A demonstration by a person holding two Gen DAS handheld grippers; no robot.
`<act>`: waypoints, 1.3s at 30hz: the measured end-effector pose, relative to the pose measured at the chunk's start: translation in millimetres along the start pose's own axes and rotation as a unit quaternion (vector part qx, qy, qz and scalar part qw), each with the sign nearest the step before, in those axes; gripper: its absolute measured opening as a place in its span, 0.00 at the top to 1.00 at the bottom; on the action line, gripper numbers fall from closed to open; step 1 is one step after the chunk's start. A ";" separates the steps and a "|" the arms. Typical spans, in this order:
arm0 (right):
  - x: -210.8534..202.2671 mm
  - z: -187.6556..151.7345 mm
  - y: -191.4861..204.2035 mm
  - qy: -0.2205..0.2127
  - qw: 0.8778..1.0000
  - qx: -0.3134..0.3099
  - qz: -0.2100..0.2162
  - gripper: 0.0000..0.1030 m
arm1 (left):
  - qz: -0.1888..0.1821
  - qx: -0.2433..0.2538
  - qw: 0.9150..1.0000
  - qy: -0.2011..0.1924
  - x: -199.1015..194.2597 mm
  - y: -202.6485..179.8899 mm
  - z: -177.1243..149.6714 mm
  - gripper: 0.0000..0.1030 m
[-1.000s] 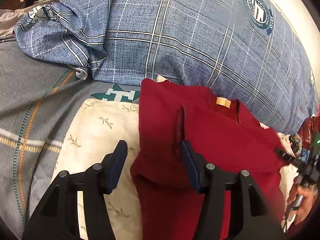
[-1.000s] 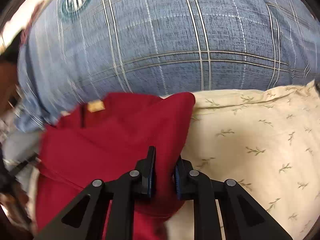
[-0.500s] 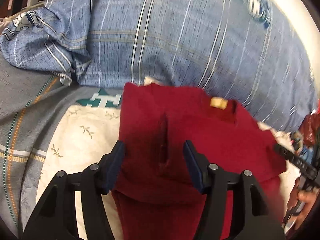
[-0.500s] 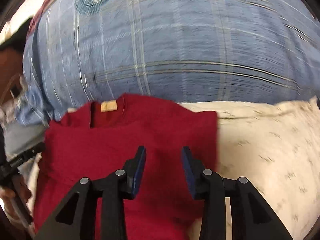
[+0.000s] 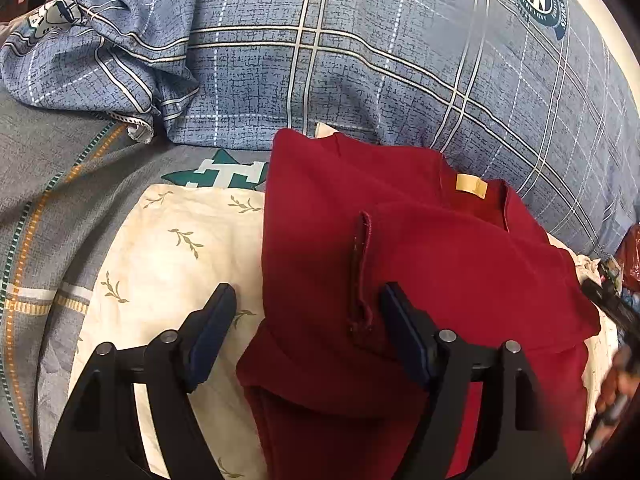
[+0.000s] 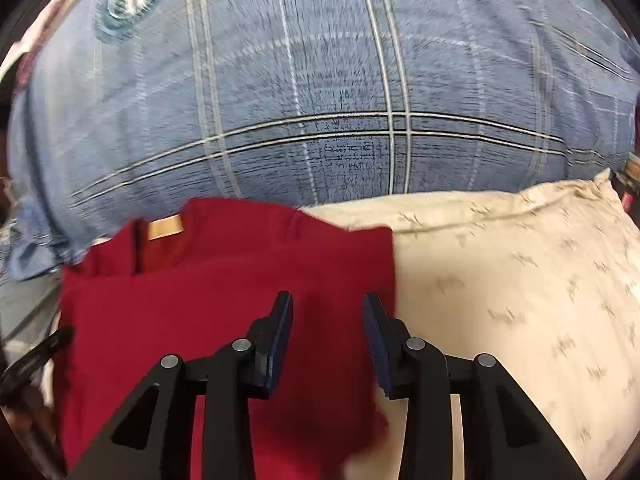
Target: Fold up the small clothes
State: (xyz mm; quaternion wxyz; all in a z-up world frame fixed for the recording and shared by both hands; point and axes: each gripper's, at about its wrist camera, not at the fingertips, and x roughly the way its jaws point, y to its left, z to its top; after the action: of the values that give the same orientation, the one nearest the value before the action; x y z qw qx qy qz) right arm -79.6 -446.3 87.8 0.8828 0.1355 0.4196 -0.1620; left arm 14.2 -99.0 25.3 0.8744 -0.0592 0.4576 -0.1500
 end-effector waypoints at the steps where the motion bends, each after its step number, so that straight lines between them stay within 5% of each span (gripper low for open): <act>1: -8.7 -7.9 -0.8 -0.003 1.000 -0.009 -0.001 0.64 | 0.002 0.001 1.000 -0.001 0.1 -0.9 0.0 0.27; 5: -2.8 -36.3 -5.5 0.034 0.998 -0.034 -0.028 0.63 | 0.006 0.007 1.000 -0.005 -1.1 -3.6 -1.7 0.26; 14: -41.0 -23.6 4.9 -0.026 0.999 -0.025 0.001 0.58 | 0.023 0.011 0.999 -0.047 -28.8 -5.7 -1.3 0.26; 18: -9.1 -12.6 18.5 -0.015 0.999 -0.024 0.016 0.58 | 0.030 -0.012 0.999 -0.036 -19.6 5.6 6.0 0.26; 25: 46.4 2.0 18.9 0.013 0.999 -0.027 -0.032 0.57 | 0.028 -0.035 0.999 -0.003 0.3 21.4 11.3 0.26; 31: 5.5 -12.9 18.8 0.011 1.000 -0.029 -0.003 0.56 | 0.035 -0.025 0.999 -0.014 -9.2 17.2 9.9 0.26; 35: -28.9 -40.6 16.4 -0.006 0.999 -0.037 0.016 0.47 | 0.034 -0.022 0.999 -0.025 -19.7 15.6 8.5 0.26; 39: -20.5 -56.2 23.2 0.024 0.996 -0.088 0.022 0.43 | 0.035 -0.008 0.999 -0.021 -33.9 12.2 -1.9 0.26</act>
State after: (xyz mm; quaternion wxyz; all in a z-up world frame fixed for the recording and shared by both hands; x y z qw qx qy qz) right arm -121.8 -400.5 72.0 0.8842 0.0705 0.4504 -0.1019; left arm -3.1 -76.6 47.8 0.8881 -0.0538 0.4420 -0.1141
